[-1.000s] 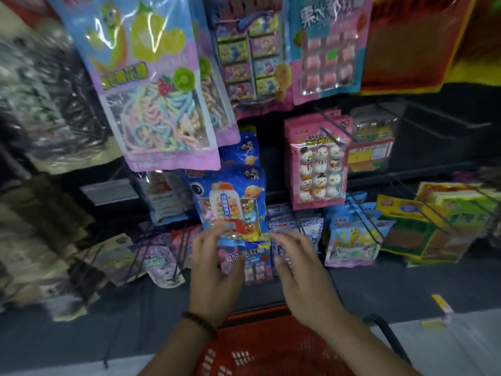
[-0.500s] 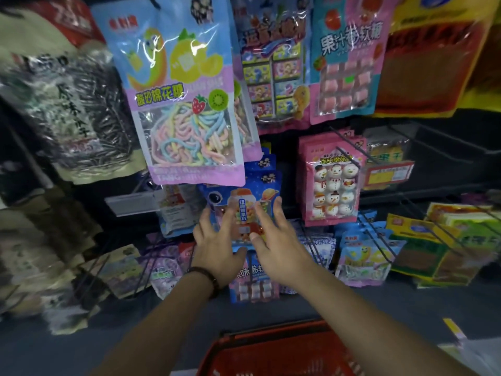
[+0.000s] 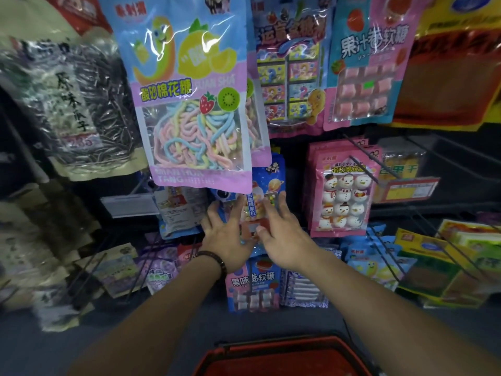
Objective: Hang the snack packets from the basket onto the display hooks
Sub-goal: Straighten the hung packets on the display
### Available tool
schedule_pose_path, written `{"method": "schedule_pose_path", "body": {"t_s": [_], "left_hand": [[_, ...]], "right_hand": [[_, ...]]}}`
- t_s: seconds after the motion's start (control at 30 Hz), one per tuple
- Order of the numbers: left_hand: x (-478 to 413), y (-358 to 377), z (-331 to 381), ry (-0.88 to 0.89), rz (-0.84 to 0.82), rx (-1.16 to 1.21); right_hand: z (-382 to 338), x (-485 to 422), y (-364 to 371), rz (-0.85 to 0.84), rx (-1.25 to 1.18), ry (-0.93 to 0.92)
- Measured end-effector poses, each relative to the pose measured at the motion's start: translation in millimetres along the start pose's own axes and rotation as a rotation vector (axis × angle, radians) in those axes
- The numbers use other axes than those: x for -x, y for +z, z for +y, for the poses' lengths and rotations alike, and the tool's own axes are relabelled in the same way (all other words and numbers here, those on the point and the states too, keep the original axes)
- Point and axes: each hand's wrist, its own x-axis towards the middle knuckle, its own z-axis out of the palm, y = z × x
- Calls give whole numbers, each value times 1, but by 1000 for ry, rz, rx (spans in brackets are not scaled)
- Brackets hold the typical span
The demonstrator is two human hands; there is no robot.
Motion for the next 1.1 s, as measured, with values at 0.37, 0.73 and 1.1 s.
{"method": "schedule_pose_path", "body": {"t_s": [0.37, 0.73, 1.1], "left_hand": [[8, -5, 5, -40, -72, 129], [84, -73, 5, 93, -103, 82], [139, -239, 46, 376, 91, -144]], "right_hand": [[2, -6, -1, -58, 114, 11], [-45, 76, -36, -62, 398, -49], [-145, 137, -147, 96, 804, -310]]}}
